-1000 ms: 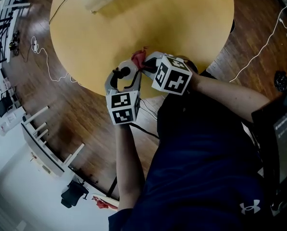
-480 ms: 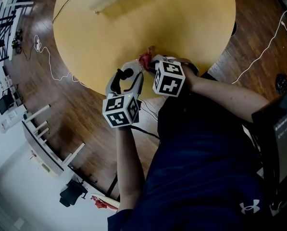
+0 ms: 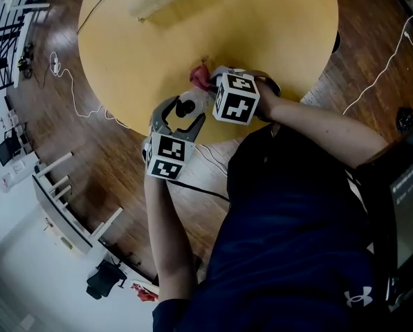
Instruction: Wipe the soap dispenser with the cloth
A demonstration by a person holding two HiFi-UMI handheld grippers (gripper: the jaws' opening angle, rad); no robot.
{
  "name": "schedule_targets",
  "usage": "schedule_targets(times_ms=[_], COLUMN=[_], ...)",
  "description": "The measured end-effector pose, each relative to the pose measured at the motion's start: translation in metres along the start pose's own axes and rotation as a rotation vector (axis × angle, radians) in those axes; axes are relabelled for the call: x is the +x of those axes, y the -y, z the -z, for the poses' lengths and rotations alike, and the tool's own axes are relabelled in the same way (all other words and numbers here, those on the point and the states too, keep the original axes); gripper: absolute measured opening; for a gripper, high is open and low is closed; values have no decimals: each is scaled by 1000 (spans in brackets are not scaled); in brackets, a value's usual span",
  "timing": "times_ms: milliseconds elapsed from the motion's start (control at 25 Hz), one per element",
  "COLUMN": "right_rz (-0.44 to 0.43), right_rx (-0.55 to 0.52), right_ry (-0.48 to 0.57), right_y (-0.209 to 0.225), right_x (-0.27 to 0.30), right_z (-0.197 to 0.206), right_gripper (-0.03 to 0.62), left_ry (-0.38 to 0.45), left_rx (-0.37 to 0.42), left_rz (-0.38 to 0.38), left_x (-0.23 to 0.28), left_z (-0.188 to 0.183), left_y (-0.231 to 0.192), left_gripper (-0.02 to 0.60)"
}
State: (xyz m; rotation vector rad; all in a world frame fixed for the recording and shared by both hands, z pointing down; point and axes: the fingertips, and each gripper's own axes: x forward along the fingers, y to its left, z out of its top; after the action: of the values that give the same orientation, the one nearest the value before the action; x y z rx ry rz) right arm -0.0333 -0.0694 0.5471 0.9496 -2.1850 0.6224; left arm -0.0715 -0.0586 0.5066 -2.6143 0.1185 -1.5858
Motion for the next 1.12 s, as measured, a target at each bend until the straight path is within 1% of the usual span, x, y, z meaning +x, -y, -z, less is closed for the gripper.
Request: schedule_targets(times_ms=[40,80,120,200,240,280,320,360,400,480,560,640,680,720,760,800,840,880,920,960,1000,1040,1120], right_rz=[-10,-21,-34,-61,-70,-72,-67,-56,-42,-10,9,5,-1,-8,-19,-32,-48,-68,-88,-107,-120,-126,-115], right_rx=[-8,-18,-25,-30,-28,-24,-18,-12,-5,5,6,0,-4,-7,-10,-11,-11,-12,-14,-16,-16,-11,12], right_ry=[-37,-63,-76,-71,-56,-36,-11,18,51,112,145,130,106,75,41,10,-14,-27,-27,-14,10,37,70], right_y=[-5,-12,-21,-37,-43,-47,-48,-48,-46,-36,-25,-20,-20,-20,-22,-26,-31,-38,-47,-56,-64,-69,-67], right_x=[3,4,3,-1,-4,-8,-14,-22,-29,-40,-40,-30,-22,-12,-3,4,7,7,4,-1,-8,-14,-21], right_z=[10,18,24,28,27,24,17,9,0,-17,-25,-23,-17,-9,1,10,18,23,24,22,18,12,6], right_gripper=[58,58,58,58,58,58,58,58,58,58,58,58,58,58,58,58,58,58,58,58,58,58,58], left_ry=[-9,1,33,98,98,79,52,29,17,22,39,47,46,42,39,43,60,86,112,126,127,119,110], left_rx=[14,-20,-107,-343,-421,-443,-419,-376,-328,-218,-89,28,68,86,74,23,-64,-173,-278,-357,-397,-406,-400], left_rz=[-7,-20,-33,-61,-86,-121,-159,-186,-196,-176,-132,-96,-86,-83,-86,-96,-110,-126,-140,-149,-151,-150,-146], left_x=[-2,-5,-9,-12,-10,-8,-5,-4,-4,-4,-1,-1,-2,-2,-3,-4,-6,-8,-9,-8,-6,-3,5], left_z=[-1,-4,-10,-20,-21,-20,-18,-16,-16,-17,-15,-13,-12,-10,-9,-7,-7,-6,-4,-1,3,6,7], left_y=[0,0,-2,-7,-9,-10,-11,-11,-11,-8,-3,1,2,1,0,-3,-7,-12,-15,-17,-15,-13,-11], left_gripper=[316,324,333,342,342,337,322,311,311,305,298,299,301,302,304,304,309,329,341,365,384,401,403])
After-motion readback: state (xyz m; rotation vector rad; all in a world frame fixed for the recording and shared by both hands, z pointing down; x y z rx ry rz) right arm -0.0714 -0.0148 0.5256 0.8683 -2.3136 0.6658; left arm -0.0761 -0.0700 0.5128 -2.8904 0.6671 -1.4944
